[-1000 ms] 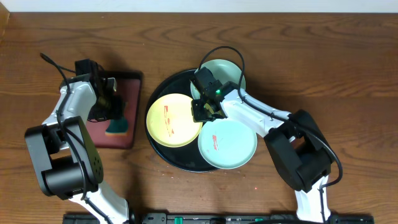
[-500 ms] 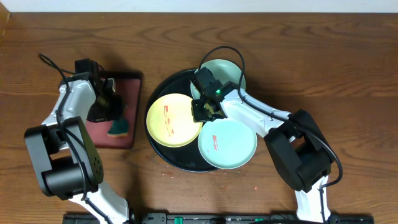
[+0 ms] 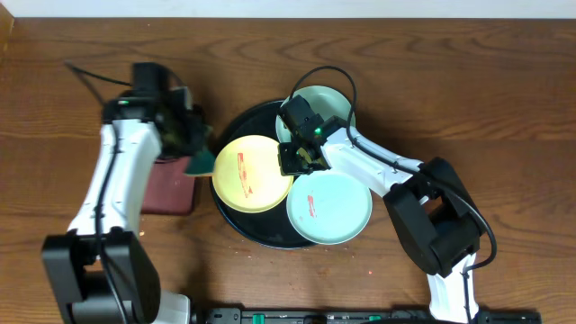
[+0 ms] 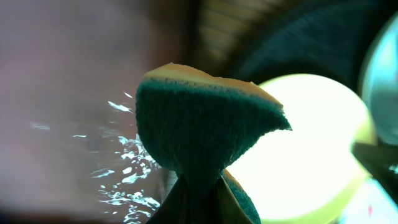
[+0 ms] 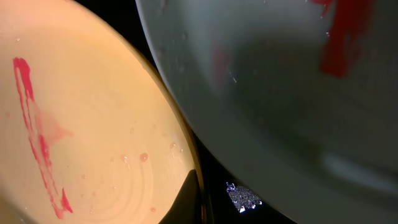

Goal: Clean dirty plates on tray and stack at the side
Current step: 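Wipe the yellow plate with the sponge held in the left gripper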

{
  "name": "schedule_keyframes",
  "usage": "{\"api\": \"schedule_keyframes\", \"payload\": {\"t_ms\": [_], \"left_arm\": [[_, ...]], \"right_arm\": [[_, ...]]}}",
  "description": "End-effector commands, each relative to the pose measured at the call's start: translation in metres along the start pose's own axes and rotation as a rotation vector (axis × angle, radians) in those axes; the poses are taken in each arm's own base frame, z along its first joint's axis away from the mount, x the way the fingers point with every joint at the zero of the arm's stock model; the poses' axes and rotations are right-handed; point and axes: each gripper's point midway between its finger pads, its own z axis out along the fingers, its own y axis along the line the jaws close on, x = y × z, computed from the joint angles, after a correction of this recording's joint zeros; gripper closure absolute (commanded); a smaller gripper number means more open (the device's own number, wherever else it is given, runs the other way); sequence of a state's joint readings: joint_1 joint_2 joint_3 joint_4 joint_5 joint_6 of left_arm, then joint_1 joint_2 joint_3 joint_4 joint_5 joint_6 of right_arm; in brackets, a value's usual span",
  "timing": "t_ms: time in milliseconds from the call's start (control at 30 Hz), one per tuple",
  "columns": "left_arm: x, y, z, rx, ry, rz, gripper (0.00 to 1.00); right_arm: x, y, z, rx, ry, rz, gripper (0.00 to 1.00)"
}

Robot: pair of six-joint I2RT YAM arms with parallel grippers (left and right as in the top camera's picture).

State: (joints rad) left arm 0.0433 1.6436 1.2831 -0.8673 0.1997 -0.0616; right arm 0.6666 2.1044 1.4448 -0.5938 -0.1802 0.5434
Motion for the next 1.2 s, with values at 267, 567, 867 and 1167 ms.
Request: {"api": "schedule_keyframes", "payload": {"t_ms": [267, 567, 867, 1167], "left_arm": [[0.05, -0.054, 0.088, -0.077, 0.151, -0.086, 0.93], [0.074, -0.075, 0.104, 0.01, 0.268, -0.042, 0.93], [0.061, -0.08, 0.106, 0.062, 0.223, 0.05, 0.93], [0.026, 0.003, 0.095, -0.434, -0.019, -0.187, 0.93]], "right_arm": [[-0.002, -0.004, 0.005, 0.009, 0.006, 0.003, 0.99], [-0.002, -0.004, 0.005, 0.01, 0.007, 0.003, 0.99], [-0.002, -0.004, 0.005, 0.01, 0.007, 0.003, 0.99], [-0.002, -0.004, 0.005, 0.01, 0.007, 0.003, 0.99]]}}
